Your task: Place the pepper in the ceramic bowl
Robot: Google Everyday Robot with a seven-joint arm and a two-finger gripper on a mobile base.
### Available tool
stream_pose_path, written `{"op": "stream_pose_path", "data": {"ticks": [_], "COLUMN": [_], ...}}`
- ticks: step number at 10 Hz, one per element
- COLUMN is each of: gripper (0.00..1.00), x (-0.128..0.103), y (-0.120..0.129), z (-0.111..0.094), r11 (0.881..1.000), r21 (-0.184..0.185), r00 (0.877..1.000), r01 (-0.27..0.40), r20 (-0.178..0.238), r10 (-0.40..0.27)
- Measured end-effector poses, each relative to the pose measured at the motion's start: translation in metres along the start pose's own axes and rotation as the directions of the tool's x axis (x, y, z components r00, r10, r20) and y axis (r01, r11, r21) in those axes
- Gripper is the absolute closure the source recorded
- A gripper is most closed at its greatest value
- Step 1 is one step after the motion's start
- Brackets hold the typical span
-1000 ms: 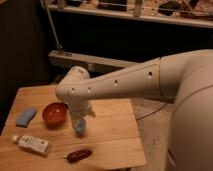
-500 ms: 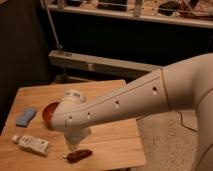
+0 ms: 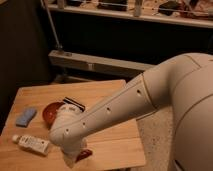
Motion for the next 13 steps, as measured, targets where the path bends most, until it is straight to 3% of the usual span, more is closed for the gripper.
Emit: {"op": "stream_pose_path", "data": {"ticks": [8, 13], "gripper": [0.35, 0.35], "x": [-0.022, -0.030], "y": [-0.003, 0.001], "z": [0.043, 0.061], "r11": [0.992, 0.986], "r21": [0.040, 0.032], "r00": [0.993, 0.987], "r01": [0.117, 0.163], "r20": [-0.008, -0.007], "r10": [-0.116, -0.163]}}
